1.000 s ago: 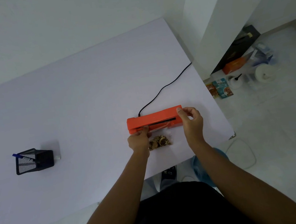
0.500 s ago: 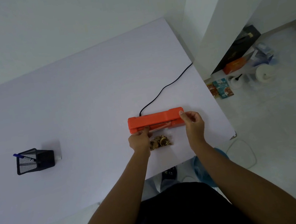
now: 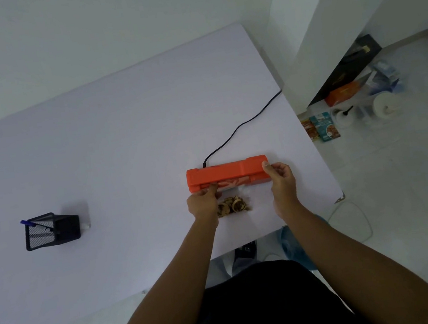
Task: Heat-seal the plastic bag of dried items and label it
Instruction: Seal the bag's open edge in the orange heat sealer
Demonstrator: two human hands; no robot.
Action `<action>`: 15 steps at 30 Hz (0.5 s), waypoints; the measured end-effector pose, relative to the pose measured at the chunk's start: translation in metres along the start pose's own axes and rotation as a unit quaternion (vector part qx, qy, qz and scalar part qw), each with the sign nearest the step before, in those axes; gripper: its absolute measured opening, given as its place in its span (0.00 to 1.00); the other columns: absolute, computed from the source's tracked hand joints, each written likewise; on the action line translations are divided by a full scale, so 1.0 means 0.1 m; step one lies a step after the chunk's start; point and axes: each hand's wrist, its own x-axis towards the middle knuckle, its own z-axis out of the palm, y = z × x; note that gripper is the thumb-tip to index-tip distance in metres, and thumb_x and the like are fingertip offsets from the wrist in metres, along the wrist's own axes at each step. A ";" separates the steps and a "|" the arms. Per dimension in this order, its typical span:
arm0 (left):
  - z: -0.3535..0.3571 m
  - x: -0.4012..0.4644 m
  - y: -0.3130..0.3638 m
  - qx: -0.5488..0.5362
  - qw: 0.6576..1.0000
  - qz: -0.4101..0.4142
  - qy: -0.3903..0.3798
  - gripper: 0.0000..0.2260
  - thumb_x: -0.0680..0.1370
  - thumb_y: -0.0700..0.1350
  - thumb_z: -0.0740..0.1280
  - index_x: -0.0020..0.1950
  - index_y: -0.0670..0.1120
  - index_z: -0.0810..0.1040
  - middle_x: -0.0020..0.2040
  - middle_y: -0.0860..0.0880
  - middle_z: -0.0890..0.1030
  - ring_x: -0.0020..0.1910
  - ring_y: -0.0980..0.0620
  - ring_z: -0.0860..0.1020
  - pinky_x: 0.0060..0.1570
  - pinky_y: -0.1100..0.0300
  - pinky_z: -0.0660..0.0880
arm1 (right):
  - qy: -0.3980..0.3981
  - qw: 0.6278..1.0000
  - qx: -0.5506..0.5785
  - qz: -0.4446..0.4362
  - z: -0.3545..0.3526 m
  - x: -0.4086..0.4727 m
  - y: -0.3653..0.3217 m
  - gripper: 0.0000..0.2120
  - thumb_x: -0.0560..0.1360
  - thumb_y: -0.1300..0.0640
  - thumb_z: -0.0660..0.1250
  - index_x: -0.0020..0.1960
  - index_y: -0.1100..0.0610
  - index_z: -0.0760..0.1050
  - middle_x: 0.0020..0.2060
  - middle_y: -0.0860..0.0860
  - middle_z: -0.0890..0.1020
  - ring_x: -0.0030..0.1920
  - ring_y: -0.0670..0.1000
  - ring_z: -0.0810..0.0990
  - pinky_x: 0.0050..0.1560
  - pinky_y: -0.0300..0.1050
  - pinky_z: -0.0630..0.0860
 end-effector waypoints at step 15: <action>0.02 0.02 -0.03 -0.006 1.000 -0.005 0.009 0.06 0.75 0.44 0.74 0.44 0.42 0.82 0.40 0.45 0.86 0.42 0.47 0.85 0.40 0.55 0.79 | -0.013 1.000 -0.012 0.013 -0.03 0.00 -0.01 0.12 0.74 0.49 0.75 0.46 0.54 0.75 0.46 0.53 0.79 0.48 0.50 0.76 0.53 0.46 0.74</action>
